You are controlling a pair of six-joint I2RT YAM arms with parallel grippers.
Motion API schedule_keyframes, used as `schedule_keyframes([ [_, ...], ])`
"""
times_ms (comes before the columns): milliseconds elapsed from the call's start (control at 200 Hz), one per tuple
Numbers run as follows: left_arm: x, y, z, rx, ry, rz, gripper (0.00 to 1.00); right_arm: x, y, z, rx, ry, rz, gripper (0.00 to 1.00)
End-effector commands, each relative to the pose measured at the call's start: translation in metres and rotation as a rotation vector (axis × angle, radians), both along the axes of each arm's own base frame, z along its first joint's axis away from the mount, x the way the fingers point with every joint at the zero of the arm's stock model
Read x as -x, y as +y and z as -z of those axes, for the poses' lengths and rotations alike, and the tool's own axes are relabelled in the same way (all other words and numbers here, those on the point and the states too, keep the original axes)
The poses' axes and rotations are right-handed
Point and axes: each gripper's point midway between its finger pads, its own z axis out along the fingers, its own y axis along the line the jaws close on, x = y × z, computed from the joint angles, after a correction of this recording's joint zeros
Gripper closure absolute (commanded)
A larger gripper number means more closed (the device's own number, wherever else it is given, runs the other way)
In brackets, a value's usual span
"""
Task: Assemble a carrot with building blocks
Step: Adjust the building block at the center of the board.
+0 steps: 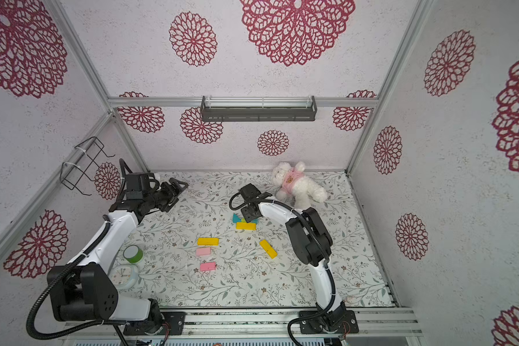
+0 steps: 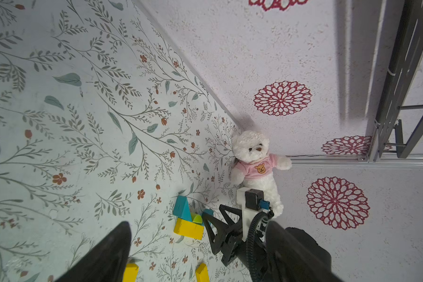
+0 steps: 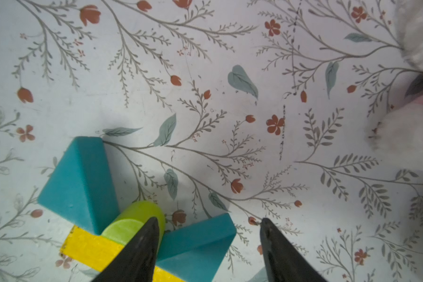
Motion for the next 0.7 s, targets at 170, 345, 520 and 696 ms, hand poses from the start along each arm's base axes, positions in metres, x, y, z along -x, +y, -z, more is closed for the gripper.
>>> schedule_keyframes([
  [170, -0.003, -0.002, -0.002, 0.008, -0.014, 0.005, 0.12, 0.0, -0.001, -0.034, -0.01, -0.06, 0.004, 0.33],
  [345, -0.003, -0.002, -0.003, 0.008, -0.014, 0.006, 0.12, 0.004, -0.005, -0.065, -0.059, -0.112, 0.022, 0.34],
  [520, -0.003, -0.003, -0.003, 0.008, -0.013, 0.006, 0.12, 0.034, -0.012, -0.075, -0.15, -0.089, 0.02, 0.4],
  [696, -0.004, -0.003, 0.0, 0.014, -0.007, 0.007, 0.12, 0.063, -0.012, -0.061, -0.253, -0.019, 0.013, 0.48],
])
